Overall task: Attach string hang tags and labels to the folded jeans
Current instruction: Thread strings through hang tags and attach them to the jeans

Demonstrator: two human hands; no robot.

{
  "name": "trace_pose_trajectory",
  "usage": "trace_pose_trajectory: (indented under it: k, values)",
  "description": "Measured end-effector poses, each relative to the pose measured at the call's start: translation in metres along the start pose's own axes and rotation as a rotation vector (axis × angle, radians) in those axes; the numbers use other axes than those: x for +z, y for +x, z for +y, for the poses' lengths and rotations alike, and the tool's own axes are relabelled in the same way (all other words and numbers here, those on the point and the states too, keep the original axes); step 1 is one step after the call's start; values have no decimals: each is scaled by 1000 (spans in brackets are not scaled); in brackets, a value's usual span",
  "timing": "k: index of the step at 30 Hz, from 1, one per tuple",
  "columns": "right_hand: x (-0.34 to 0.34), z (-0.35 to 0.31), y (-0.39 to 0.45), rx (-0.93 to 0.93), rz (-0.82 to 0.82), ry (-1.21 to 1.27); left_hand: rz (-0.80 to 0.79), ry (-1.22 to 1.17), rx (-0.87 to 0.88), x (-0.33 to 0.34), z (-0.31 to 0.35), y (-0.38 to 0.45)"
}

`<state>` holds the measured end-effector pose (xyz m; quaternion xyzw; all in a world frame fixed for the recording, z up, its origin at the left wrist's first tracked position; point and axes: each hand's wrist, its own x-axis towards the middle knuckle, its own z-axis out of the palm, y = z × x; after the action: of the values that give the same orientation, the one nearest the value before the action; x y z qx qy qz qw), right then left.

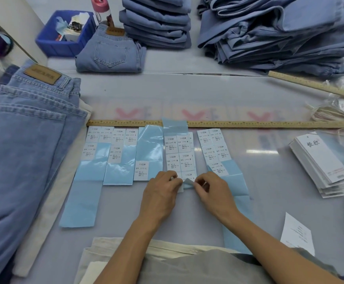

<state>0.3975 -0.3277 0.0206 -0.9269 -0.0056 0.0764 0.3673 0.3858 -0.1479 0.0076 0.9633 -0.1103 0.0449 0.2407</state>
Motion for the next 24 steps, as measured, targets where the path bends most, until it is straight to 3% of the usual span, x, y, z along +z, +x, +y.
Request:
trace_pose_trajectory:
  k: [6, 9, 12, 14, 16, 19, 21, 24]
  values:
    - [-12, -26, 4, 363, 91, 589, -17, -22, -25, -1, 0, 1]
    - [-46, -48, 9, 419, 219, 869, -40, -16, -57, -2, 2, 1]
    - [-92, -67, -5, 342, 288, 925, -152, 42, -88, -9, 8, 7]
    - [-120, -76, -32, 202, 323, 859, -234, 94, -91, -28, 24, 13]
    - [-144, -82, -69, -7, 413, 676, -159, -26, -120, -57, 52, 14]
    - [-174, -81, -124, -400, 633, 155, 18, -585, -249, -108, 117, 1]
    - [-187, -76, -157, -556, 719, -122, -95, -1030, -305, -137, 161, -16]
    - [-203, -68, -194, -663, 718, -389, -293, -1252, -303, -161, 208, -41]
